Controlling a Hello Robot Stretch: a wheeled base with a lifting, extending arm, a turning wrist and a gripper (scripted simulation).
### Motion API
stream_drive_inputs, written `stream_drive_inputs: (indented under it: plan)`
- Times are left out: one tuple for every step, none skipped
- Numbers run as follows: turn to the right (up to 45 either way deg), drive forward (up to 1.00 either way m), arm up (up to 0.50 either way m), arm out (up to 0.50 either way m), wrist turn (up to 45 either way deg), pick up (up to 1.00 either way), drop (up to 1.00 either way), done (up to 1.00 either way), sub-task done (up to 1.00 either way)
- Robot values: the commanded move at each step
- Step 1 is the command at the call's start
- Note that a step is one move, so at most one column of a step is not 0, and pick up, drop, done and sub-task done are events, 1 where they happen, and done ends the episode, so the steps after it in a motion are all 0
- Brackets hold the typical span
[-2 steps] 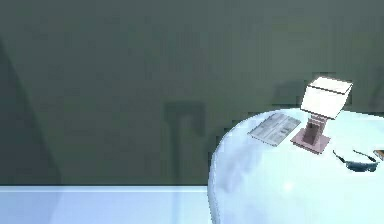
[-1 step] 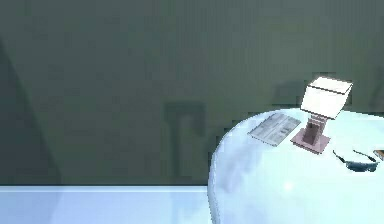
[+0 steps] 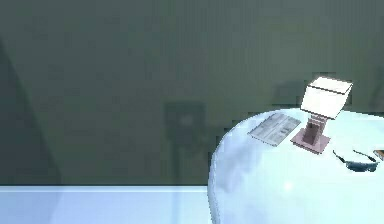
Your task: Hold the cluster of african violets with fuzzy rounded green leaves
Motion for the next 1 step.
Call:
stream_drive_inputs:
  plan:
    - [0.0, 0.00, 0.00, 0.28, 0.0, 0.00, 0.00, 0.00, 0.00]
